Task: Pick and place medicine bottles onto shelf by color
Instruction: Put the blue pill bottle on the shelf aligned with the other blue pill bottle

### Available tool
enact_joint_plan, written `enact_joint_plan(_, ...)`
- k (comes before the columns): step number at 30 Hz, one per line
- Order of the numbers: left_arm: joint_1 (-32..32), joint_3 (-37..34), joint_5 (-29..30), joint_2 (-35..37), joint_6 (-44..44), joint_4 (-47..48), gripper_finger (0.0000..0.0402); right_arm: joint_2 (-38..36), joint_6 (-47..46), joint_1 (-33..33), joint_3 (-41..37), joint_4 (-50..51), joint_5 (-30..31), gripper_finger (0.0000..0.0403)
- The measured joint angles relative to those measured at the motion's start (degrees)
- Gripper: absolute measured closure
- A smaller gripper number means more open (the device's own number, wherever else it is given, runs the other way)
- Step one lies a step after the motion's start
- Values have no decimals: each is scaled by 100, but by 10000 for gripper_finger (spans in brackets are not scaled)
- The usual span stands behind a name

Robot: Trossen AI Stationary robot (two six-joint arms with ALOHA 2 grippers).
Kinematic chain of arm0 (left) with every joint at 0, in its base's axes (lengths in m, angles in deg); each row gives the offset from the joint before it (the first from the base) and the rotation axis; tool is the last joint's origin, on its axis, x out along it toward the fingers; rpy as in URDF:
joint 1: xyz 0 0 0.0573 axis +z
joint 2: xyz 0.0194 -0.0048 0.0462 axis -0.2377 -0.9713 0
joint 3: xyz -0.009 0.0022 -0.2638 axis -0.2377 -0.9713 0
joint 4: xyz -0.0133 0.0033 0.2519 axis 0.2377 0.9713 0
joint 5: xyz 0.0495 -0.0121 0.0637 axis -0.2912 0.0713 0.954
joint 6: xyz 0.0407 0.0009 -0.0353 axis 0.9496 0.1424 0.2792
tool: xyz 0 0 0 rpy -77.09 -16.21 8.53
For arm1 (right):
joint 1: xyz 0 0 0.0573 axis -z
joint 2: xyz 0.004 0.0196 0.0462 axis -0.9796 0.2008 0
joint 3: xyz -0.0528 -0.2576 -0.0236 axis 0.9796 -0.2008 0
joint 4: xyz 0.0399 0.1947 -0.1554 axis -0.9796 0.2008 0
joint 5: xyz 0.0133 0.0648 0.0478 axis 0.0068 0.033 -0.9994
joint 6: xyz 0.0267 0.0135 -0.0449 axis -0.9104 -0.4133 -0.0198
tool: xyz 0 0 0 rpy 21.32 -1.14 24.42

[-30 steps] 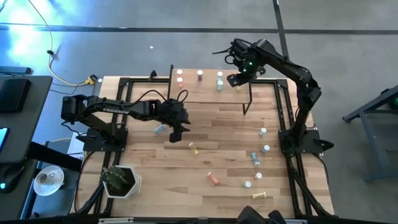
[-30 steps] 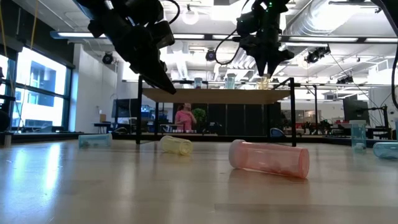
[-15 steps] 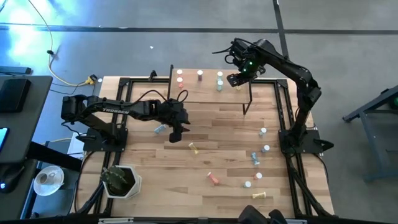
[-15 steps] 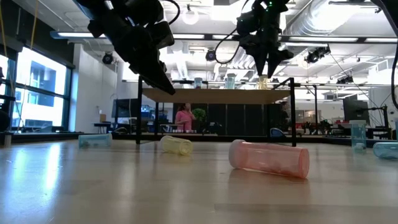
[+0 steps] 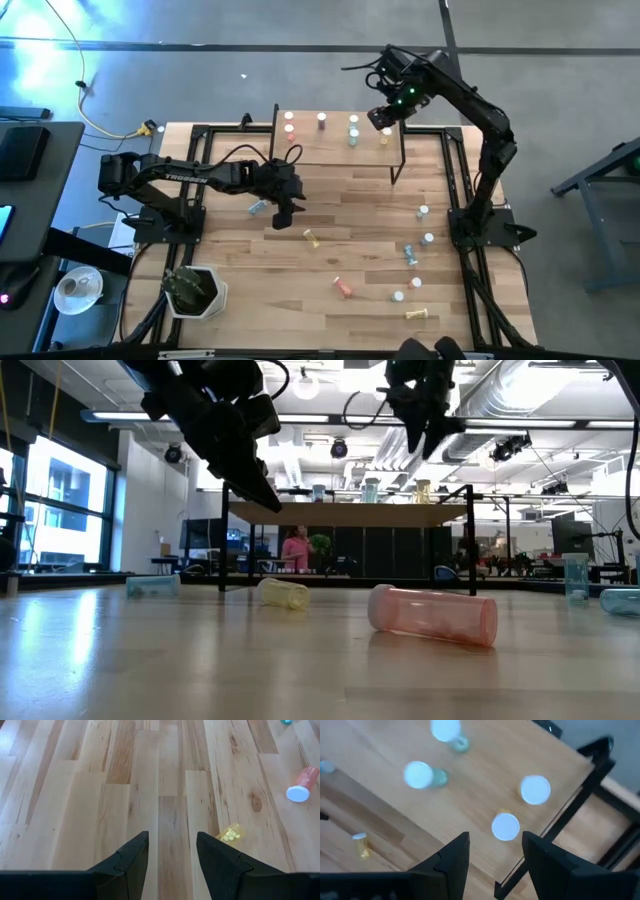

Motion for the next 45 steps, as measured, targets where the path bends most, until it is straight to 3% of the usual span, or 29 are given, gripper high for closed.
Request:
enact_joint_plan(8,1,0,21,29,-341,0,243,-68,1188,-653,318,-49,254,230)
enact_joint_plan(15,-1,0,450,426,-563,2,243,-119,1903,-1334,187,-367,170,230)
enact_joint_plan(23,-46,0,494,1007,-577,194,243,-799,1808,-1856,-1786,-1628,-90,230)
enact_joint_plan(31,-214,0,730,1366,-720,893,243,-1759,1091,-2390,-3734,-2887,-92,230)
enact_joint_plan(37,-405,0,1165,1491,-1183,1649,243,-2333,606,-2761,-4577,-3633,57,230)
enact_joint_plan(45,-682,-83,1225,1491,-1860,2470,243,-2784,535,-3032,-5281,-4517,431,230)
